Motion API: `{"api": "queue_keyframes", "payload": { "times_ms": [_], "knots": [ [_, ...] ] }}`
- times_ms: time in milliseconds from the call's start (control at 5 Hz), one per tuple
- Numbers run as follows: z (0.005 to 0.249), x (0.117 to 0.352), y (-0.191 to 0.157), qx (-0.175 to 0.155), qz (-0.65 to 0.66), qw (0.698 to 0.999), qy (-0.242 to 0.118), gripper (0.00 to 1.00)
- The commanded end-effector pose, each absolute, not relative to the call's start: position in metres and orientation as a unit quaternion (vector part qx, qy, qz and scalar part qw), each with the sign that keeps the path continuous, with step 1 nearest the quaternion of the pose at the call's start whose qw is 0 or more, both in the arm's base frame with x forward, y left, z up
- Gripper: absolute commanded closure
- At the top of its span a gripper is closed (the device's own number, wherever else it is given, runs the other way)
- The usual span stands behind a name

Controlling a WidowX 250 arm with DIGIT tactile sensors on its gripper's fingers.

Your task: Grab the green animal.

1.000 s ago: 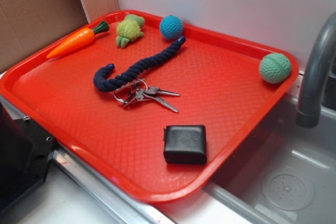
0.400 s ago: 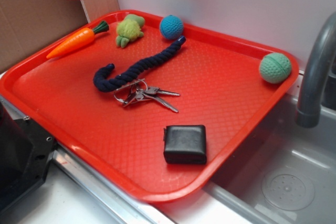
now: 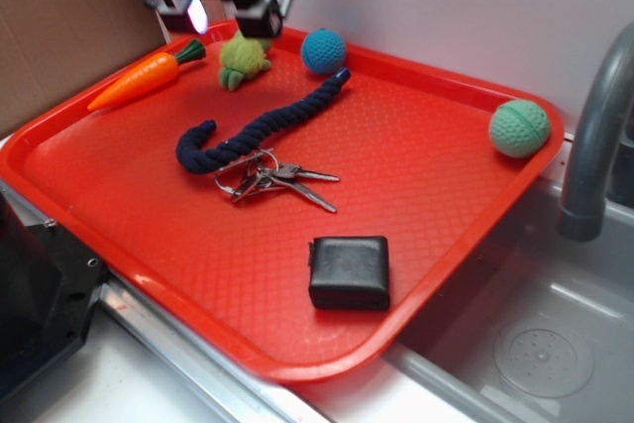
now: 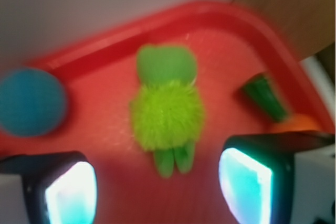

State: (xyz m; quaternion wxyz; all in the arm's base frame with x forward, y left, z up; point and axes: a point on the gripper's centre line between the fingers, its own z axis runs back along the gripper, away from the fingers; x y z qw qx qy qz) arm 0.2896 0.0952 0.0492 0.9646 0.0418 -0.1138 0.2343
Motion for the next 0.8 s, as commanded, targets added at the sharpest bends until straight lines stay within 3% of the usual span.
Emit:
{"api": "queue_keyframes", "payload": {
  "times_ms": [0,200,400,600],
  "knots": [
    [0.0387,0.3142,0.1310,0.054,0.217,0.967,-0.118,0.00],
    [0.0337,0.3192,0.1330,0.053,0.230,0.966,-0.108,0.06],
    [0.0293,0.3162,0.1304,0.047,0.241,0.964,-0.101,1.00],
    [0.0351,0.3094,0.1267,0.042,0.240,0.965,-0.098,1.00]
  ]
}}
